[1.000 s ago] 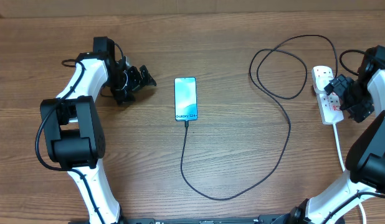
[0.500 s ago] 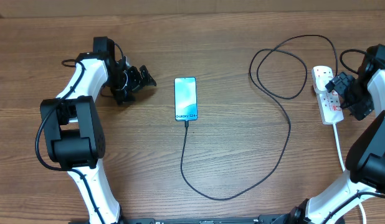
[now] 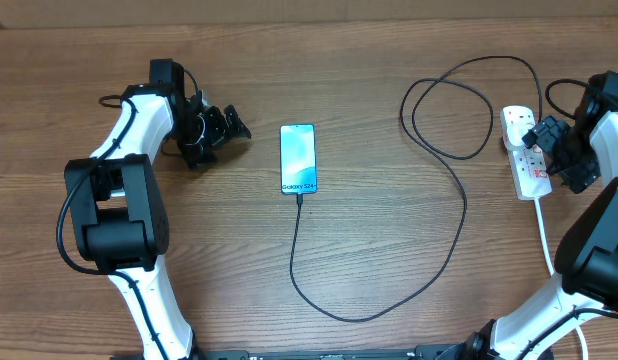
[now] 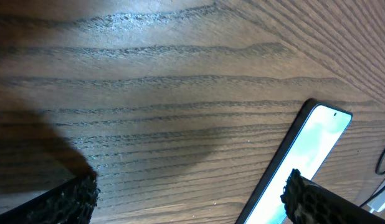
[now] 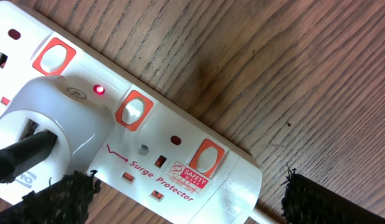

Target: Plug charger to phone and switch on socket

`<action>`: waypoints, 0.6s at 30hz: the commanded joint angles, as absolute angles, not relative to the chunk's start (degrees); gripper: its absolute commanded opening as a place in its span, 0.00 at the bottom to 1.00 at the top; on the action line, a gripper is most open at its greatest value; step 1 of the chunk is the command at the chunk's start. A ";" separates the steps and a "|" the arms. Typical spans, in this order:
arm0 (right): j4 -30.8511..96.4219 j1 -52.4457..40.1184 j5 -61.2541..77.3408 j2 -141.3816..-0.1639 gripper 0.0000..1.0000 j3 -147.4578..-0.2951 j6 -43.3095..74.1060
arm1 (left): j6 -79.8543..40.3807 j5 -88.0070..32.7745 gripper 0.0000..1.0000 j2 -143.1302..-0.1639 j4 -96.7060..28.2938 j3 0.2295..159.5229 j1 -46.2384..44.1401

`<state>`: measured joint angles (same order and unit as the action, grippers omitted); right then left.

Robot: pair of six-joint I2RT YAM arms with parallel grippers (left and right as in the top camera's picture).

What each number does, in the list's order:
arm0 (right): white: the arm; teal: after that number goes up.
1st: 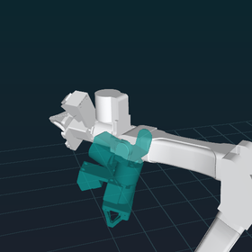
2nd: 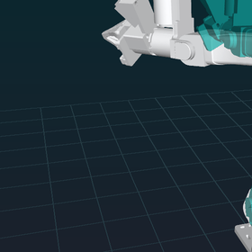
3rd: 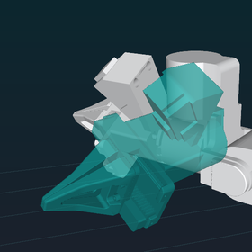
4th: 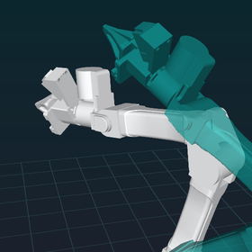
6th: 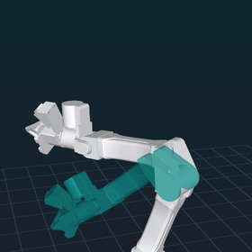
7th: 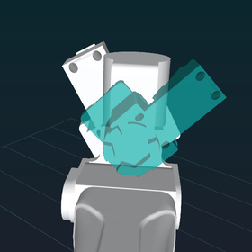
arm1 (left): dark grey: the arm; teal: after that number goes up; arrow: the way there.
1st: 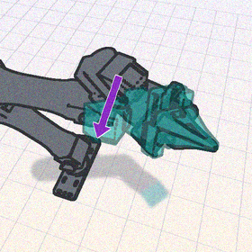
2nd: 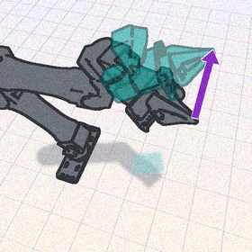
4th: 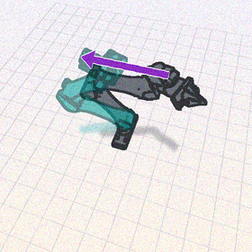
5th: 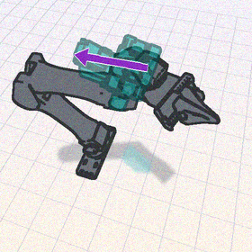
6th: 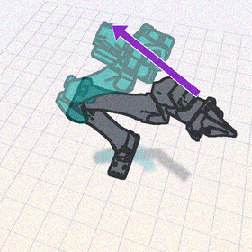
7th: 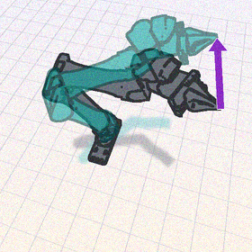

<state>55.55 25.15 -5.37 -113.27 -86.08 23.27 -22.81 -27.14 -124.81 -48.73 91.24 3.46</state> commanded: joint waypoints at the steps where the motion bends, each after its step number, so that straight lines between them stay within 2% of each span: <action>1: 55.33 25.52 -5.96 -113.82 1.00 -87.07 22.24 | -22.74 -20.34 1.00 -128.92 -47.68 89.03 3.79; 18: 55.33 25.52 -5.96 -113.82 1.00 -87.07 22.24 | -22.74 -19.90 1.00 -126.15 -47.68 89.03 -0.01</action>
